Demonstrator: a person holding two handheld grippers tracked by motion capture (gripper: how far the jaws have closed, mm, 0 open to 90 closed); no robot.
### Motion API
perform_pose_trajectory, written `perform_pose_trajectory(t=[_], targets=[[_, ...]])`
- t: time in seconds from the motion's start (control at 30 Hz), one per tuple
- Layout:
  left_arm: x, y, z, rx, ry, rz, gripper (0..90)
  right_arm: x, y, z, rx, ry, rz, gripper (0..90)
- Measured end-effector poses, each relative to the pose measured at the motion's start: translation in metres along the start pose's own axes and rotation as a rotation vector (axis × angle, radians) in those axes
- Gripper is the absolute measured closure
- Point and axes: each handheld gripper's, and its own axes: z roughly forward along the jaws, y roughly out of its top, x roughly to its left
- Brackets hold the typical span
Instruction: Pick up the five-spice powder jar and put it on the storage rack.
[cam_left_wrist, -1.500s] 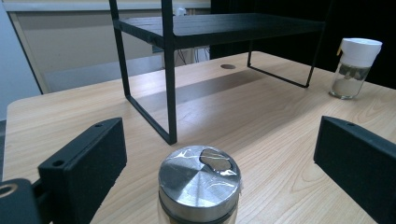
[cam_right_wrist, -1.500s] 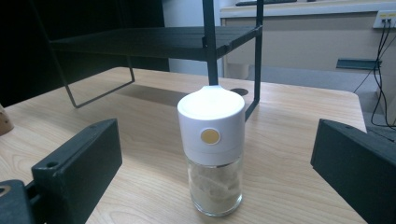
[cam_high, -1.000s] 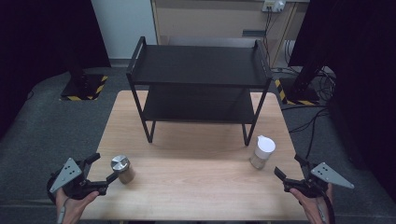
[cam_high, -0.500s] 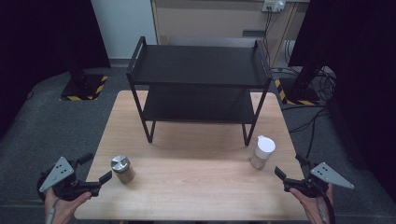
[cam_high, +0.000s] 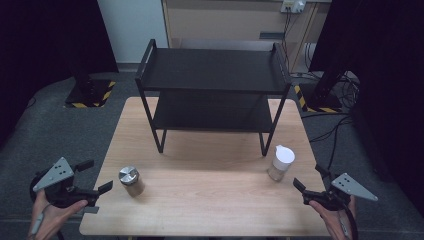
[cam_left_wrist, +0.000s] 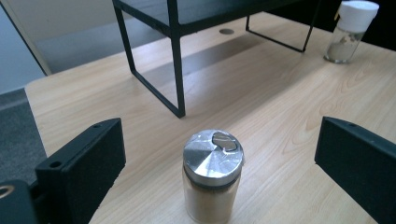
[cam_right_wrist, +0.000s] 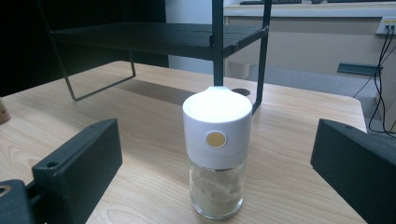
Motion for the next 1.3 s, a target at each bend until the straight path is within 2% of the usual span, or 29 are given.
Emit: perform_pose_trajectory(t=[0.17, 0.27, 0.43, 0.63, 0.8, 1.03, 1.3], targets=[[0.004, 0.008, 0.008, 0.041, -0.022, 0.010, 1.3, 0.000, 0.000, 0.001, -0.005, 0.004, -0.001, 2.8], [0.007, 0.014, 0.019, 0.089, -0.031, 0.016, 1.5, 0.001, 0.001, 0.001, -0.006, 0.004, -0.003, 2.8], [0.009, 0.017, 0.028, 0.110, -0.041, 0.011, 1.5, 0.000, 0.001, 0.000, -0.007, 0.005, -0.003, 2.9], [0.011, 0.021, 0.045, 0.160, -0.051, 0.036, 2.4, 0.000, 0.001, -0.001, -0.008, 0.000, -0.003, 3.0], [0.014, 0.020, 0.059, 0.191, -0.066, 0.027, 3.7, 0.000, 0.001, -0.001, -0.010, 0.001, -0.003, 3.0], [0.019, 0.014, 0.078, 0.220, -0.084, 0.015, 5.9, 0.000, 0.001, -0.002, -0.011, -0.001, -0.002, 3.0], [0.018, 0.012, 0.077, 0.210, -0.087, 0.017, 7.0, 0.000, 0.001, -0.001, -0.012, -0.001, -0.001, 3.0]])
